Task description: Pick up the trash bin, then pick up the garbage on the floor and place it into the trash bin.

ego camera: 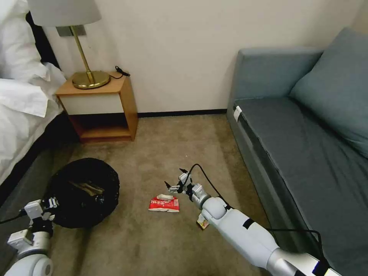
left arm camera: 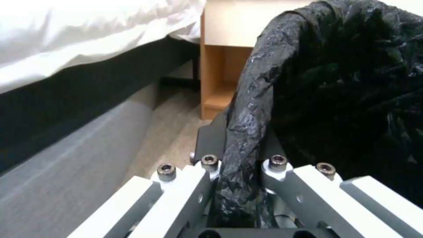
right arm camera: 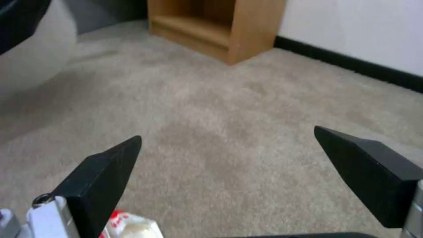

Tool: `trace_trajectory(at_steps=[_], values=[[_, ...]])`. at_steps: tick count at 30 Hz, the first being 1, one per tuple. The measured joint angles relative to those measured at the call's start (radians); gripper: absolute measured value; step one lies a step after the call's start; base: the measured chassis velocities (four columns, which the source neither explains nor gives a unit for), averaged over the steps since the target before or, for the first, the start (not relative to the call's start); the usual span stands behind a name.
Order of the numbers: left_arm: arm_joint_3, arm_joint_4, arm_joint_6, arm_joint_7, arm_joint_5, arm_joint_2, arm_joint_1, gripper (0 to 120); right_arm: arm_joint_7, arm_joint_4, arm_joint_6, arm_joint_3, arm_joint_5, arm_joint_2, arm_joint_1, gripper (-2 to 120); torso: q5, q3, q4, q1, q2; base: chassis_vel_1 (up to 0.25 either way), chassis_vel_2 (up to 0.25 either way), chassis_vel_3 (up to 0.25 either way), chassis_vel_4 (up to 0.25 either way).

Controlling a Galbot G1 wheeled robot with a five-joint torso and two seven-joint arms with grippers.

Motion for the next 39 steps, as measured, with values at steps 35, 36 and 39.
trace_trajectory(at_steps=[35,36,39], values=[[0.003,0.017,-0.001,0.005,0.013,-0.01,-0.009,5,-0.266,-0.392,-0.044,0.009,-0.445,0.176,0.117,100,-0.0001,0.0,0.0002,0.0,0.0,-0.011,0.01,0.01,-0.012],[0.004,0.018,-0.001,0.005,0.013,-0.011,-0.011,5,-0.269,-0.407,-0.034,0.018,-0.461,0.181,0.117,99,0.0,0.0,0.0002,0.0,0.0,0.0,0.0,0.0,0.0],[0.006,0.024,-0.002,0.008,0.013,-0.012,-0.015,5,-0.278,-0.415,-0.024,0.024,-0.471,0.184,0.115,95,0.0,0.0,0.0002,0.0,0.0,0.0,0.0,0.0,0.0]])
